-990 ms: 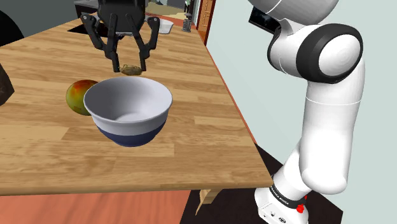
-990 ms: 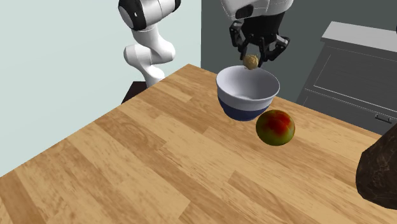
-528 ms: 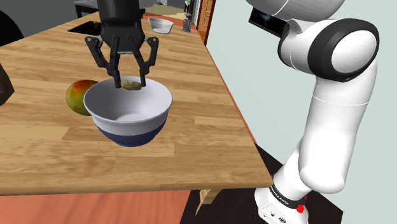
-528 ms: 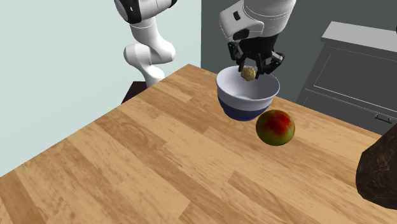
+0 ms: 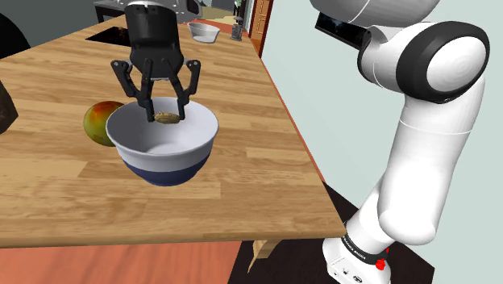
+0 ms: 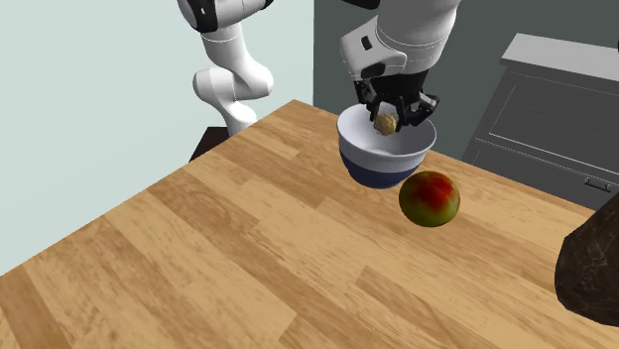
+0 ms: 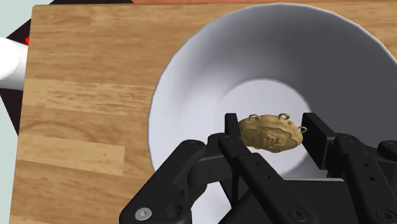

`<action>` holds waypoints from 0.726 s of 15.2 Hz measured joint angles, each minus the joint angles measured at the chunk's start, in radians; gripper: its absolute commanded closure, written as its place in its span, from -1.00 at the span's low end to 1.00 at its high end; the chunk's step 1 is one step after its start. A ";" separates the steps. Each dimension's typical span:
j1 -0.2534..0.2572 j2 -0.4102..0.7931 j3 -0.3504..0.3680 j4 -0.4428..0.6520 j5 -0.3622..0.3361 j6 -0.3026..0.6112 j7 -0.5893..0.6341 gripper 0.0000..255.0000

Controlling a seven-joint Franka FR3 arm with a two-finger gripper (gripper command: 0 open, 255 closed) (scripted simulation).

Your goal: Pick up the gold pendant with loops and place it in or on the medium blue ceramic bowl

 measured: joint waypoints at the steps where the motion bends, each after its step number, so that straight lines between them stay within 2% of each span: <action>1: 0.000 0.000 0.000 0.000 0.000 0.000 0.000 1.00; 2: 0.000 0.000 0.000 -0.001 0.000 0.000 0.000 -1.00; 8: 0.000 0.000 0.000 -0.001 0.000 0.001 0.000 -1.00; 11: 0.027 0.077 -0.001 0.175 -0.030 -0.100 0.028 -1.00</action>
